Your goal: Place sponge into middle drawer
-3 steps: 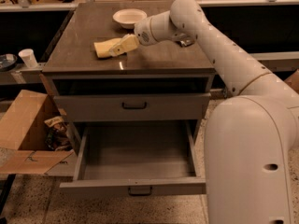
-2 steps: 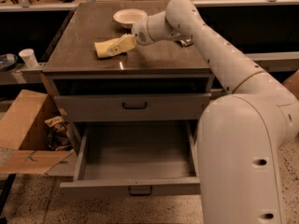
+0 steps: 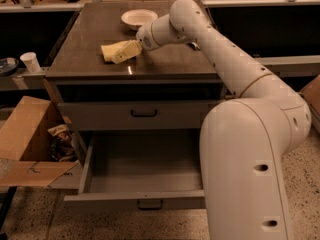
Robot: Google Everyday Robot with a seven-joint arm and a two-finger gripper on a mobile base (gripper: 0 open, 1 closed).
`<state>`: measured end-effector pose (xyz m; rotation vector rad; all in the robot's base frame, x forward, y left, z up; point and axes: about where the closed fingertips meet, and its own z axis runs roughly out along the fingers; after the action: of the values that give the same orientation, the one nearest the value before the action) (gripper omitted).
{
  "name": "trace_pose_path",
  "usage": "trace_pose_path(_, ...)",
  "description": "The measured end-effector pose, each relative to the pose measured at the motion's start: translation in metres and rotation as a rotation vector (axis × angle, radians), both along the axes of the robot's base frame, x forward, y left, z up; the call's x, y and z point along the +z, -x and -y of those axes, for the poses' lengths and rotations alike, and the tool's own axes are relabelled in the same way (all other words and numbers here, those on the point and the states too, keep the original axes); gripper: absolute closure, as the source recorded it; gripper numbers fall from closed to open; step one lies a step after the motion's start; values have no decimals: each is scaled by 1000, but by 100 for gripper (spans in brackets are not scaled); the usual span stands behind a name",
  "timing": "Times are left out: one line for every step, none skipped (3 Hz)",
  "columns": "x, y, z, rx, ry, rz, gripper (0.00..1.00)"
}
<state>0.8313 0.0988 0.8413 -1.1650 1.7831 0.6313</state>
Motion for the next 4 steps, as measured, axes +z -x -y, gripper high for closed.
trace_pose_path(-9,-2,-5,2,26,-4,19)
trace_pose_path(-9,-2,-5,2,29,-4,42)
trace_pose_path(2,9,-5,17,2,29,73)
trace_pose_path(29,40,6,48,-71,93,96)
